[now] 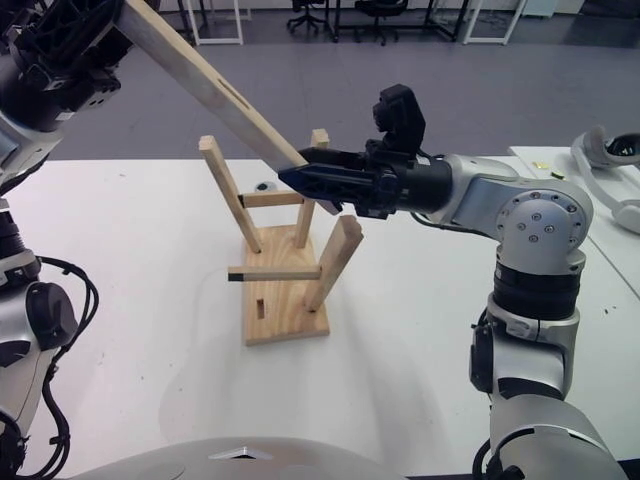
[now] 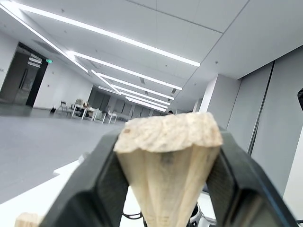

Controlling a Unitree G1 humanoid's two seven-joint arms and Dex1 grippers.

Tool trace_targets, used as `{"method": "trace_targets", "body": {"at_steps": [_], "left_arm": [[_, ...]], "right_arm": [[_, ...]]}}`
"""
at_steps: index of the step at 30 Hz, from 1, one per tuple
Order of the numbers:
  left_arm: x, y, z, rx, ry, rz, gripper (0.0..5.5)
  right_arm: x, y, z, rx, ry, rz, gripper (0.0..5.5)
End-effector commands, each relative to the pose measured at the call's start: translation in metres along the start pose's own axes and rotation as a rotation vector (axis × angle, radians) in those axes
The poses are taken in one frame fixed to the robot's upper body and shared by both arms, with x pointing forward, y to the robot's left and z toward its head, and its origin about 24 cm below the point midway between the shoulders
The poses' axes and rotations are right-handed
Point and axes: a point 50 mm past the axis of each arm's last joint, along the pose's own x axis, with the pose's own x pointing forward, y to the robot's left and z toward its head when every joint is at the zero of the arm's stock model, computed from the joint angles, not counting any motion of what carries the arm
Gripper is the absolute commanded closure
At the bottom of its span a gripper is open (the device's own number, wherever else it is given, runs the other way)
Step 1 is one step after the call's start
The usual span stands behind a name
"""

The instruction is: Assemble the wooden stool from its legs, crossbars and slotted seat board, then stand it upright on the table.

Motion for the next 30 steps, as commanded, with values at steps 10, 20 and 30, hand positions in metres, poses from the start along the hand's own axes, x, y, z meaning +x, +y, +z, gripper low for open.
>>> {"method": "trace_targets", "body": {"at_steps": [10, 20, 30], "left_arm": [[0.009, -0.018, 0.040, 0.104, -0.085, 0.054, 3.45], [-0.031, -0.016, 0.031, 0.217, -0.034, 0.213, 3.46], [-0.086, -0.018, -0.017, 0.330, 0.479, 0.365, 3.46]], "right_arm": [[-0.003, -0.026, 0.026, -0.005, -0.171, -0.247, 2.49], [-0.018, -0.035, 0.033, 0.026, -0.316, -0.303, 0.61], [-0.045, -0.039, 0.033, -0.020, -0.383, -0.432, 0.10]]}}
